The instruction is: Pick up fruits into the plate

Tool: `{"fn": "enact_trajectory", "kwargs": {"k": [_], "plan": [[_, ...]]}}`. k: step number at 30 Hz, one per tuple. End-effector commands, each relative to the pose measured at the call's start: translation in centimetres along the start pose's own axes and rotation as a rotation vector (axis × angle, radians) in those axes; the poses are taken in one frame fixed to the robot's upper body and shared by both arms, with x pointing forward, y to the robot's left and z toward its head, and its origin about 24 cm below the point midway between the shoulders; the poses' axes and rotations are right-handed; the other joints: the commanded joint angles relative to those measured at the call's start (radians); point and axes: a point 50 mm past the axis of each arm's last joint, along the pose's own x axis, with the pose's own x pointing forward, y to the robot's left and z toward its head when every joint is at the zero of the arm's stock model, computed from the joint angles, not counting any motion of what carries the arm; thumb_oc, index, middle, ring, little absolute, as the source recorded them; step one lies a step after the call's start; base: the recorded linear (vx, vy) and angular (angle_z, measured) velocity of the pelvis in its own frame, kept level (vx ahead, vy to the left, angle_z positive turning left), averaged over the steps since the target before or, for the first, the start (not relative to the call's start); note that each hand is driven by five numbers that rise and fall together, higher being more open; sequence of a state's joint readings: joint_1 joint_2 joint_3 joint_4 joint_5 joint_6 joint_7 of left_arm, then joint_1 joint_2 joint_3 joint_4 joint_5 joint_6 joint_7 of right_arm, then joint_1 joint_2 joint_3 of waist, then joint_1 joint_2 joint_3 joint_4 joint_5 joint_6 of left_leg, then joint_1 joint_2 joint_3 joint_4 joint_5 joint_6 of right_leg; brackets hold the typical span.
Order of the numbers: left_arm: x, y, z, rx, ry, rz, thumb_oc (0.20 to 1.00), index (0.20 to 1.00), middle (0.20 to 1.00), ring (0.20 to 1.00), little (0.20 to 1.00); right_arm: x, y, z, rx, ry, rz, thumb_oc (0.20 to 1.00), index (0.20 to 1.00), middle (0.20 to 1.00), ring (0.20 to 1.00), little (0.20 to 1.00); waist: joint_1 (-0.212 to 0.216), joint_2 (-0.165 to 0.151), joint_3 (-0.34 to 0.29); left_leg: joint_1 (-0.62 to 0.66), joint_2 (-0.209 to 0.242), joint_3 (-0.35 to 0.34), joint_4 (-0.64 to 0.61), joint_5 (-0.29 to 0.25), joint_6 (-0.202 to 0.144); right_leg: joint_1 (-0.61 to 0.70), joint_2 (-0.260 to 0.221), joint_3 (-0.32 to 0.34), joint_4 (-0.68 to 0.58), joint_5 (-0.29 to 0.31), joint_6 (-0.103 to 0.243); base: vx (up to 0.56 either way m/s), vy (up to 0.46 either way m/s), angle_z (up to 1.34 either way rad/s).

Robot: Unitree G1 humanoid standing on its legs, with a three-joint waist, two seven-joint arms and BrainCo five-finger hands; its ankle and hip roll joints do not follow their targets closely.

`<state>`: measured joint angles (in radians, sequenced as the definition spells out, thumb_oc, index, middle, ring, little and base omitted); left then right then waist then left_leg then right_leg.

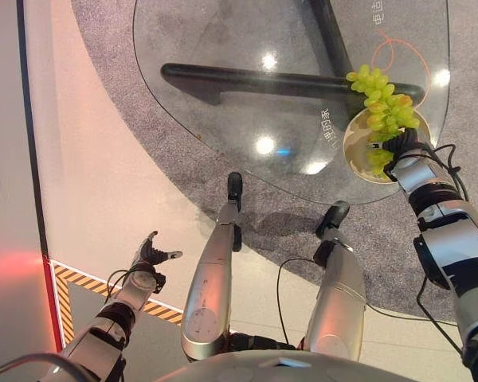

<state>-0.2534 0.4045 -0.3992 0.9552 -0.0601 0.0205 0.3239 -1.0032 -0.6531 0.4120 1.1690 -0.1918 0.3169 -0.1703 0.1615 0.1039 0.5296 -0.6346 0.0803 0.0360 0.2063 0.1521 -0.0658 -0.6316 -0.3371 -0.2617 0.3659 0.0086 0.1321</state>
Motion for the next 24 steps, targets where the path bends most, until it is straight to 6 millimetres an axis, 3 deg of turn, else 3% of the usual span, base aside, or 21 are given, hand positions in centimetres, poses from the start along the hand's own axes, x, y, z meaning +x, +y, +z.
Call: {"fn": "enact_trajectory", "kwargs": {"k": [1, 7, 10, 13, 16, 17, 19, 20, 24], "plan": [[-0.6, -1.1, -1.3, 0.014, 0.057, -0.033, 1.000, 1.000, 1.000, 1.000, 1.000, 0.2, -0.6, -5.2, -0.135, 0.137, -0.058, 1.000, 1.000, 1.000, 1.000, 1.000, 0.006, 0.075, -0.010, 0.007, -0.095, 0.031, 0.059, -0.101, 0.039, -0.015, 0.107, -0.010, 0.077, -0.046, -0.061, 0.00, 0.000, 0.00], [-0.6, -1.0, -2.2, 0.007, 0.098, -0.042, 1.000, 1.000, 1.000, 1.000, 1.000, -0.3, 1.3, -3.3, 0.026, -0.021, -0.126, 1.000, 1.000, 1.000, 1.000, 1.000, -0.022, 0.032, -0.010, 0.142, -0.075, 0.051, -0.002, -0.106, 0.026, 0.112, 0.126, -0.008, -0.006, -0.022, -0.044, 0.00, 0.005, 0.00], [-0.5, -0.7, -3.0, 0.023, 0.133, -0.047, 1.000, 1.000, 1.000, 1.000, 1.000, -1.0, 3.2, -3.5, 0.075, -0.062, -0.119, 1.000, 1.000, 1.000, 1.000, 1.000, -0.043, 0.000, -0.010, 0.237, -0.061, 0.062, -0.037, -0.109, 0.021, 0.201, 0.133, 0.001, -0.056, -0.012, -0.034, 0.02, 0.025, -0.04], [-0.6, -0.9, -3.9, 0.041, 0.186, -0.077, 1.000, 1.000, 1.000, 1.000, 1.000, -2.1, 5.5, -4.5, 0.133, -0.100, -0.120, 1.000, 1.000, 1.000, 1.000, 1.000, -0.065, -0.034, -0.010, 0.354, -0.037, 0.067, -0.087, -0.107, 0.015, 0.322, 0.132, 0.000, -0.127, 0.007, -0.022, 0.04, 0.017, -0.10], [-1.4, -1.3, -6.0, 0.035, 0.256, -0.096, 1.000, 1.000, 1.000, 1.000, 1.000, -4.4, 9.2, -5.9, 0.203, -0.152, -0.088, 1.000, 1.000, 1.000, 1.000, 1.000, -0.099, -0.069, -0.082, 0.464, -0.004, 0.083, -0.155, -0.104, 0.005, 0.438, 0.136, 0.007, -0.208, 0.016, -0.013, 0.13, 0.041, -0.21], [-1.4, -1.3, -6.1, 0.033, 0.261, -0.097, 1.000, 1.000, 1.000, 1.000, 1.000, -4.5, 9.4, -6.0, 0.203, -0.155, -0.086, 1.000, 1.000, 1.000, 1.000, 1.000, -0.101, -0.070, -0.088, 0.466, -0.003, 0.084, -0.160, -0.101, 0.004, 0.440, 0.137, 0.007, -0.215, 0.021, -0.013, 0.14, 0.026, -0.27], [-2.3, -2.0, -7.6, 0.016, 0.319, -0.104, 1.000, 1.000, 1.000, 1.000, 1.000, -7.3, 12.9, -8.7, 0.237, -0.150, -0.011, 1.000, 1.000, 1.000, 1.000, 1.000, -0.127, -0.096, -0.159, 0.532, 0.020, 0.102, -0.204, -0.097, -0.001, 0.508, 0.139, 0.015, -0.269, 0.031, -0.003, 0.13, -0.006, -0.27], [-2.3, -2.0, -7.6, 0.017, 0.319, -0.104, 1.000, 1.000, 1.000, 1.000, 1.000, -7.5, 13.0, -8.8, 0.237, -0.149, -0.006, 1.000, 1.000, 1.000, 1.000, 1.000, -0.127, -0.097, -0.162, 0.536, 0.020, 0.104, -0.207, -0.097, -0.001, 0.513, 0.139, 0.015, -0.273, 0.032, -0.002, 0.09, -0.025, -0.22], [-3.3, -2.8, -9.1, 0.009, 0.362, -0.123, 1.000, 1.000, 1.000, 1.000, 1.000, -11.3, 17.0, -13.0, 0.261, -0.058, 0.118, 1.000, 1.000, 1.000, 1.000, 1.000, -0.149, -0.124, -0.253, 0.613, 0.054, 0.144, -0.247, -0.090, -0.018, 0.593, 0.123, -0.009, -0.352, 0.069, 0.020, 0.07, -0.038, -0.20]]}}
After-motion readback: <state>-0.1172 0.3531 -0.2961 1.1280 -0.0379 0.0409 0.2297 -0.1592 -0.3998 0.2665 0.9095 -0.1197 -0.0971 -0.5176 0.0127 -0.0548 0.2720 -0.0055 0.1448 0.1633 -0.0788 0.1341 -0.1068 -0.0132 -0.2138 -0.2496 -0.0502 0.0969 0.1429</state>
